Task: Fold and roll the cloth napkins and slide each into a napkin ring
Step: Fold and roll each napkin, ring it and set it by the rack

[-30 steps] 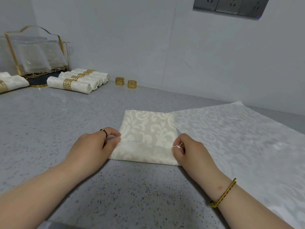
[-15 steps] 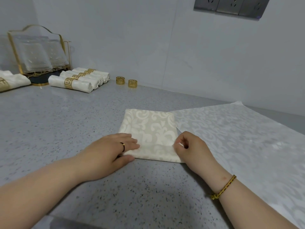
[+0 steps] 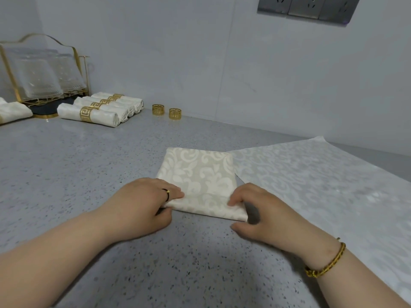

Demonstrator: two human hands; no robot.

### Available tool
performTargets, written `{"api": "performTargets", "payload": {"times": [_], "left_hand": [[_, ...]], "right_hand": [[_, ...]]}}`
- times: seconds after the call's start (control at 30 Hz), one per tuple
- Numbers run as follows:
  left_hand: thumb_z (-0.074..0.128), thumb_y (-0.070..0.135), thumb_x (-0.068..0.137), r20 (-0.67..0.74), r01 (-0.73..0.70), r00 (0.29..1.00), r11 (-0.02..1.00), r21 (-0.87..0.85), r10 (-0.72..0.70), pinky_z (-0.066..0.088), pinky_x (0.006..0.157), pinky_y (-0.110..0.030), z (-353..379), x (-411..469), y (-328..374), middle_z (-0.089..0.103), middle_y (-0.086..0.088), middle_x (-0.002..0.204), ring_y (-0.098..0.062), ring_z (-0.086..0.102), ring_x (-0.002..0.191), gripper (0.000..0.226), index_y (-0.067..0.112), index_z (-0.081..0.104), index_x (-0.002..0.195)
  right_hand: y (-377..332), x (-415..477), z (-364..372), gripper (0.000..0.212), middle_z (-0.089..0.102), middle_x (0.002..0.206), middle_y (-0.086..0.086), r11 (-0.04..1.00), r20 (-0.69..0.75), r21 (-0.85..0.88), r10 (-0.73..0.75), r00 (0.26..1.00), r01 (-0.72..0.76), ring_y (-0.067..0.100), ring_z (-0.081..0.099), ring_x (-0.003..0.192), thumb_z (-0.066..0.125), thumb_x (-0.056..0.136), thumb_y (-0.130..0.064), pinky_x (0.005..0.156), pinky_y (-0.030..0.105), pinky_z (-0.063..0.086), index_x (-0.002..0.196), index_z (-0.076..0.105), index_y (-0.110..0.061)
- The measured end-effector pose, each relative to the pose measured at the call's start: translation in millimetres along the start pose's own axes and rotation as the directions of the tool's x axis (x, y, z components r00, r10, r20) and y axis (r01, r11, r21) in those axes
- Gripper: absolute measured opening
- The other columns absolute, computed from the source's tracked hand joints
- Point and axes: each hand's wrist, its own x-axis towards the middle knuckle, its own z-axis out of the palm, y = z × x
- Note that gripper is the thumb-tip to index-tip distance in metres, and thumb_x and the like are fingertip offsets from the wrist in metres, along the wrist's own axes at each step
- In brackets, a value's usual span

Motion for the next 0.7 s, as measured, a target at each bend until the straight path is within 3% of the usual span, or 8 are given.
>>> {"api": "performTargets", "payload": {"times": [0.13,0.23,0.33,0.43,0.53,0.7], "left_hand": [[0.030,0.039,0.066,-0.020,0.068,0.997,0.993,-0.100,-0.070,0.034,0.088,-0.014,2,-3,-4,0.068,0.016,0.105,-0.004,0.065,0.096,0.058,0.027,0.068,0.107],[0.015,0.052,0.057,-0.051,0.143,0.987,0.976,-0.161,-0.153,0.023,0.089,0.003,1,-6,-15,0.049,0.031,0.117,0.013,0.043,0.112,0.077,0.035,0.059,0.118],[0.023,0.053,0.059,-0.011,0.194,0.979,0.951,-0.240,-0.202,0.039,0.080,-0.005,-3,-8,-20,0.061,0.028,0.103,0.008,0.054,0.098,0.061,0.041,0.064,0.103],[0.051,0.037,0.074,0.022,0.280,0.955,0.873,-0.400,-0.297,0.035,0.071,0.004,-9,-10,-15,0.054,0.048,0.077,0.025,0.050,0.084,0.024,0.055,0.055,0.090],[0.062,0.016,0.082,0.028,0.314,0.938,0.810,-0.495,-0.347,0.033,0.069,0.008,-11,-11,-15,0.043,0.058,0.064,0.032,0.047,0.078,0.038,0.052,0.051,0.084],[0.062,0.012,0.082,0.031,0.315,0.935,0.791,-0.524,-0.352,0.033,0.068,0.008,-10,-12,-16,0.049,0.051,0.063,0.032,0.047,0.078,0.035,0.046,0.058,0.089]], "right_hand": [[-1,5,6,0.024,0.048,0.097,-0.018,0.998,-0.079,-0.065,-0.020,0.997,0.015,-0.005,0.044,0.086,0.057,0.084,-0.015,0.078,0.003,0.034,0.107,0.056,-0.022],[0,7,7,0.024,0.059,0.097,-0.009,0.999,-0.103,-0.024,0.028,0.994,-0.031,0.004,0.052,0.086,0.053,0.083,-0.005,0.076,0.010,0.040,0.103,0.060,-0.017],[5,7,2,0.023,0.066,0.091,-0.005,0.987,-0.115,0.120,0.119,0.986,-0.105,0.008,0.059,0.085,0.053,0.081,-0.002,0.079,0.021,0.047,0.085,0.061,-0.024],[7,7,-3,0.030,0.064,0.079,-0.008,0.950,-0.109,0.277,0.183,0.977,-0.148,0.002,0.057,0.074,0.054,0.081,0.000,0.069,0.013,0.044,0.072,0.058,-0.028],[5,6,-6,0.032,0.062,0.080,-0.011,0.933,-0.061,0.325,0.186,0.981,-0.156,-0.002,0.055,0.075,0.054,0.080,0.003,0.070,0.006,0.043,0.076,0.058,-0.029],[1,-1,-5,0.041,0.057,0.106,-0.015,0.963,0.112,0.219,0.137,0.984,-0.159,-0.002,0.053,0.099,0.061,0.080,-0.009,0.088,0.010,0.042,0.096,0.044,-0.042]]}}
